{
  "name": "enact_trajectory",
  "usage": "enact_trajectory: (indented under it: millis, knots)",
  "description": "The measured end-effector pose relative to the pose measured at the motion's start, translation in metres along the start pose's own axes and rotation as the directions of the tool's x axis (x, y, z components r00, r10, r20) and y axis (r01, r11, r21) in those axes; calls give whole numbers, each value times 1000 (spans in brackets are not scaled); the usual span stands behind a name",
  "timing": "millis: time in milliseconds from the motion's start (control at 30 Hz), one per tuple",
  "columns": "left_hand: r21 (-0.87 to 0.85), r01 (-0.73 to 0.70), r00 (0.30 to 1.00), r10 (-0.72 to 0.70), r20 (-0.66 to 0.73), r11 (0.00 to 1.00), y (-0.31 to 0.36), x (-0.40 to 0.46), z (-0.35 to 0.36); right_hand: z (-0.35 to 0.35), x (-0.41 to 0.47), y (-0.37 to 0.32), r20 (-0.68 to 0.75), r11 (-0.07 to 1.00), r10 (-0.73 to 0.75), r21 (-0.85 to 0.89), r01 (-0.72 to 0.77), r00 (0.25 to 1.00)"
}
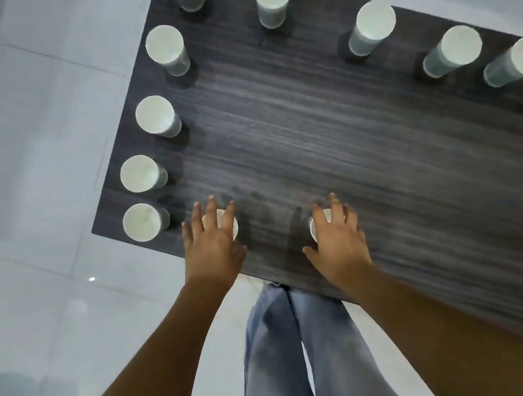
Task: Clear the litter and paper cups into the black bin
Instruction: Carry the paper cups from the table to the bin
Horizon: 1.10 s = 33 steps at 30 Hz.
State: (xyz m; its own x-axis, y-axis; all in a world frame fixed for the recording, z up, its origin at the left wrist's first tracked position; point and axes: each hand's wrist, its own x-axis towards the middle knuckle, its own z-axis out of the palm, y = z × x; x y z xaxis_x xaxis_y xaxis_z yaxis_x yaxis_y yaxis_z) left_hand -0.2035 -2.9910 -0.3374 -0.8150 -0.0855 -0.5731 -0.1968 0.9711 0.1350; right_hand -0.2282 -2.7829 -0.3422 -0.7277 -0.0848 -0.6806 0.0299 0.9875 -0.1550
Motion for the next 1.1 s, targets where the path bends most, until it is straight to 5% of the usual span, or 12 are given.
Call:
enact_trajectory:
  millis: [367,700,1100]
  knots:
    - [20,-48,999,48,-19,999,3,10,20,12,-3,9,-23,998,-36,52,37,999]
    - [43,-194,978,189,89,980,56,-40,-61,-65,-81,15,-34,989,-17,144,22,999]
    - [243,-571,821,537,195,784,117,-109,-133,-91,-223,15,-133,869,337,424,-254,932]
